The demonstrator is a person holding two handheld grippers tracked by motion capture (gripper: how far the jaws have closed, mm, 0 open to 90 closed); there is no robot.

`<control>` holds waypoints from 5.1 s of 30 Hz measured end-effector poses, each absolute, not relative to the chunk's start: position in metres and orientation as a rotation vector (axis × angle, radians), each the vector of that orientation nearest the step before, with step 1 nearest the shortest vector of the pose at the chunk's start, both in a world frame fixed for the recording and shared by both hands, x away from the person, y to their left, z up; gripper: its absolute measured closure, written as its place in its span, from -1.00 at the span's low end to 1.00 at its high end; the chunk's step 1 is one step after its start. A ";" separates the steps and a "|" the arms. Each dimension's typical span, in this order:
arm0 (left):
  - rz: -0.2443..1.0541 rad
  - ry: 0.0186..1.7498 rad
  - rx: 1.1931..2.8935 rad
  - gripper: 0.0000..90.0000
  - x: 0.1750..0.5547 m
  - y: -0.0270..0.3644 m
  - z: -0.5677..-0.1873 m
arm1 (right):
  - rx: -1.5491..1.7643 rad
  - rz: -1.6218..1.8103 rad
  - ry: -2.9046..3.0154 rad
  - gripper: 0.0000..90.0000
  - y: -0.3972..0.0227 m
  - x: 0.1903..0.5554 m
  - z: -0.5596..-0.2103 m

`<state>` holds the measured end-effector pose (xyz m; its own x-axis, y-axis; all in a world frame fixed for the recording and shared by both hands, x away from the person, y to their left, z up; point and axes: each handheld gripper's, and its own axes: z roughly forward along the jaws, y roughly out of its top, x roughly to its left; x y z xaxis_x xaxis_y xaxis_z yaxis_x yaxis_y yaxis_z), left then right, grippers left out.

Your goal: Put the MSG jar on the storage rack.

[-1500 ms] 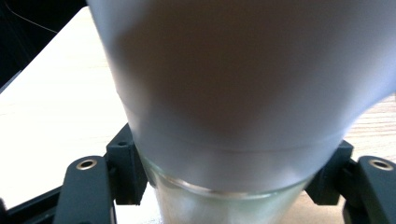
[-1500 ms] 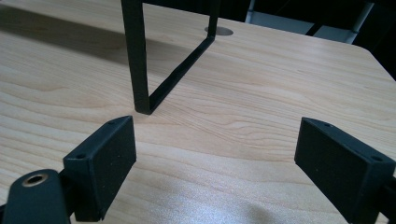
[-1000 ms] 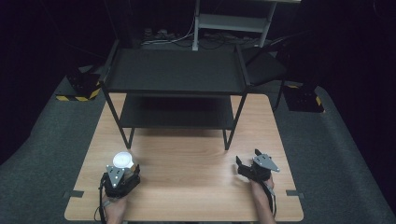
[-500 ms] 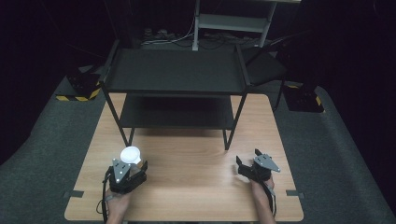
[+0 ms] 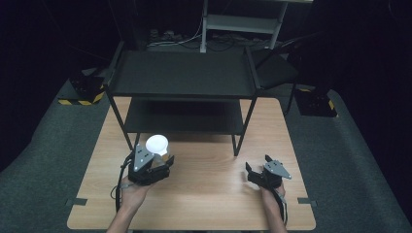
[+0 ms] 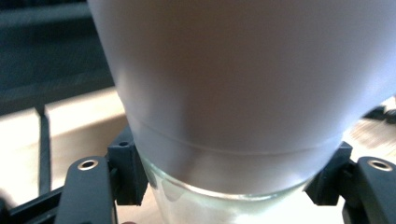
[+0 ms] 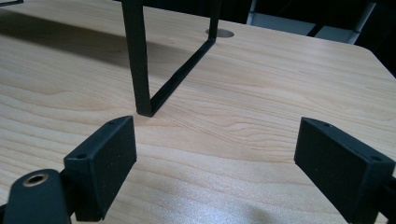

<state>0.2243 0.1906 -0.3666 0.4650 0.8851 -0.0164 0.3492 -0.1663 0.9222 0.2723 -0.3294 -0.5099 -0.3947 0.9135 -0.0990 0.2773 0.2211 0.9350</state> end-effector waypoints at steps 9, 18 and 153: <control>0.671 0.999 1.739 -0.30 0.264 0.176 -0.340 | 1.101 1.187 1.814 -0.73 -0.330 0.272 -0.510; 0.687 1.007 1.765 -0.30 0.295 0.165 -0.326 | 1.094 1.192 1.817 -0.72 -0.331 0.273 -0.510; 0.892 1.330 1.676 -0.78 0.233 0.197 -0.501 | 1.089 1.174 1.829 -0.72 -0.328 0.273 -0.509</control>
